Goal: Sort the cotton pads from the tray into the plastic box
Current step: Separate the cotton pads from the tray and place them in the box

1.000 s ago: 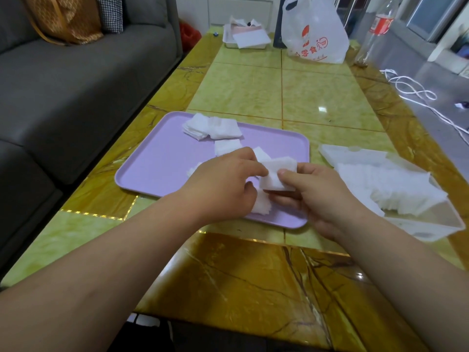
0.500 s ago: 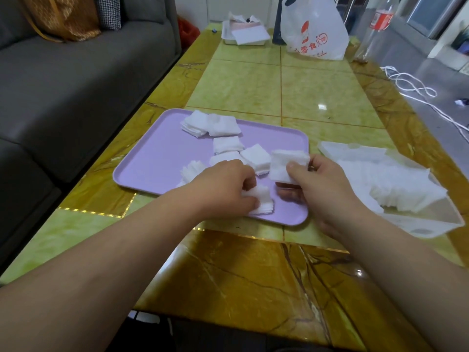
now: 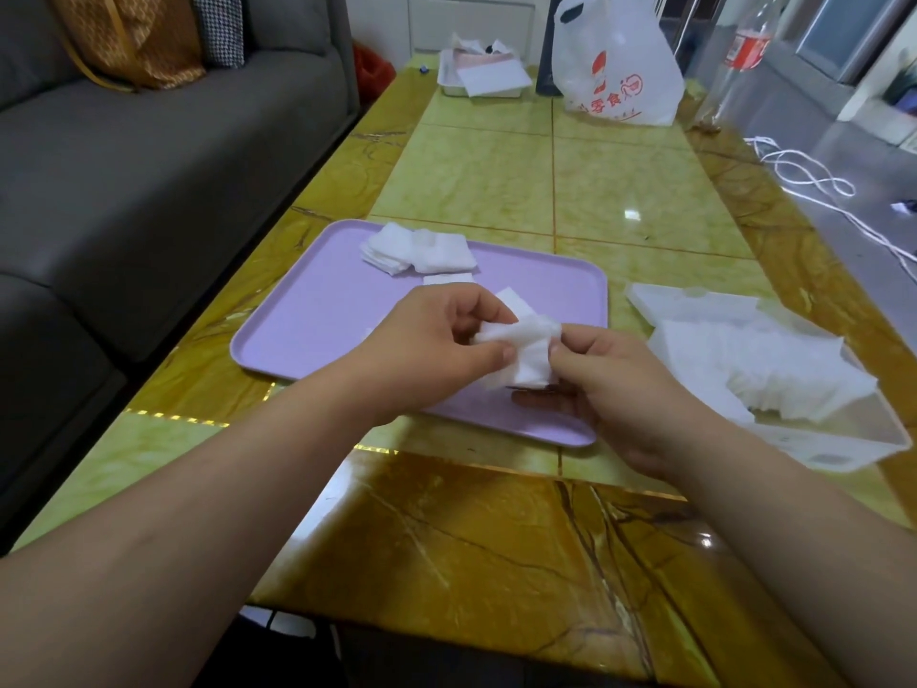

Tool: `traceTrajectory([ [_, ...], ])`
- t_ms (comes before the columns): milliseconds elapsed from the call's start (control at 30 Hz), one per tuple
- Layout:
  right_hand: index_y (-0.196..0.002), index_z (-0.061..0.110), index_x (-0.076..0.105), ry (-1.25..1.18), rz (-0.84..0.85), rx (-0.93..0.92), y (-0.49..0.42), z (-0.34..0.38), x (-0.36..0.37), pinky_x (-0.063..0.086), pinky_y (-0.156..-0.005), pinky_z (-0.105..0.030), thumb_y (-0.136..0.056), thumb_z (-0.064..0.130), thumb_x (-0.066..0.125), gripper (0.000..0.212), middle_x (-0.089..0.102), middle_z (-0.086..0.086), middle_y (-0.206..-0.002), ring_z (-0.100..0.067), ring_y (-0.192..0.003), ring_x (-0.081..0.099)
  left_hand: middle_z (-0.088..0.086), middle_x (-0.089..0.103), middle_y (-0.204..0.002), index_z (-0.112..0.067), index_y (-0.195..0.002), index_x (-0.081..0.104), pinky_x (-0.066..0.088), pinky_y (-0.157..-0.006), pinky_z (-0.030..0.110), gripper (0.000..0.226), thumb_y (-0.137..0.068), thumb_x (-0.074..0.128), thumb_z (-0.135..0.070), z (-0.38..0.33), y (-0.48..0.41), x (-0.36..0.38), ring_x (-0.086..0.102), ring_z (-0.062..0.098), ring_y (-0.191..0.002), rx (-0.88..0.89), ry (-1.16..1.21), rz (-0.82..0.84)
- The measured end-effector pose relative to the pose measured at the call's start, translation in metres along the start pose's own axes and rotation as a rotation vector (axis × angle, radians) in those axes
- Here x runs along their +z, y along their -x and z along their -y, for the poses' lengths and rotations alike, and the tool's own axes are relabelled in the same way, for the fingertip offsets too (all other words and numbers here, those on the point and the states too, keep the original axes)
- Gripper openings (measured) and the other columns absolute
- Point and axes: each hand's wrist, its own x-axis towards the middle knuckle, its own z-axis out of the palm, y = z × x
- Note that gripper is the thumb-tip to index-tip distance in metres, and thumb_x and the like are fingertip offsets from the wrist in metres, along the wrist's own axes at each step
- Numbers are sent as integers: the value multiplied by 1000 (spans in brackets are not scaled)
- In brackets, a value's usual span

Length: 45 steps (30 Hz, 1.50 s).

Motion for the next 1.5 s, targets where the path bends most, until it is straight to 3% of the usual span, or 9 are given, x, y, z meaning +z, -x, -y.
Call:
traceTrajectory([
  [233, -121, -4, 68, -97, 43, 63, 3, 5, 1, 63, -88, -42, -107, 8, 45, 29, 75, -22, -115, -33, -109, 73, -6, 71, -93, -19, -101, 73, 60, -67, 25, 23, -83, 81, -8, 1, -1, 2, 68, 10, -76, -5, 79, -38],
  [333, -120, -6, 67, -83, 54, 81, 4, 7, 0, 61, -91, -48, -106, 10, 46, 30, 74, -25, -115, -38, -106, 73, -13, 69, -95, -28, -102, 73, 52, -74, 15, 24, -83, 82, -17, 4, -1, 5, 61, -2, -80, 77, -104, -81],
  [433, -123, -4, 67, -84, 104, 72, 6, 11, -2, 58, -97, -51, -103, 11, 52, 30, 72, -25, -119, -40, -110, 72, -12, 66, -102, -32, -104, 75, 51, -77, 22, 25, -82, 82, -22, 5, -4, 7, 62, 4, -91, 212, -230, -140],
  [633, -127, -3, 66, -26, 123, -14, 8, 6, -4, 58, -96, -45, -93, -13, 58, 36, 74, -26, -114, -36, -111, 72, -12, 65, -102, -26, -99, 81, 37, -75, 4, 14, -87, 79, -20, 4, -8, 8, 60, -1, -91, 386, -342, -256],
  [767, -127, -2, 64, -16, 117, -17, 7, 4, -2, 59, -96, -46, -94, -17, 53, 38, 74, -26, -113, -36, -108, 73, -9, 70, -91, -22, -94, 81, 50, -72, 23, 9, -89, 74, -20, 5, -8, 8, 66, 7, -82, 400, -319, -257],
  [967, -126, -1, 64, -27, 87, -12, 7, 6, -2, 60, -94, -45, -93, -20, 53, 41, 74, -27, -111, -36, -107, 73, -28, 62, -75, -22, -97, 74, 40, -66, 3, 8, -95, 69, -16, 3, -3, 4, 59, -11, -70, 313, -288, -241],
  [1233, -122, -3, 68, -23, -16, 41, 2, 2, -3, 57, -98, -44, -93, -17, 55, 34, 76, -22, -108, -34, -106, 74, -15, 65, -76, -13, -96, 72, 39, -64, 4, 6, -96, 68, -8, -10, -2, -14, 58, -8, -66, 341, -207, -215],
  [1367, -117, -1, 72, 47, 49, -7, 7, 6, -2, 60, -93, -41, -86, -16, 66, 35, 77, -22, -107, -32, -107, 74, -7, 71, -79, -25, -95, 75, 45, -65, 14, 8, -94, 71, -18, -7, 3, -11, 62, 5, -74, 278, -282, 14],
  [1500, -118, -2, 70, 79, 94, -36, 9, 6, 0, 61, -91, -42, -88, -19, 61, 35, 76, -23, -107, -34, -106, 74, -3, 71, -83, -28, -95, 73, 50, -74, 33, 7, -94, 70, -22, 1, -3, -9, 64, 16, -79, 274, -286, 10],
])
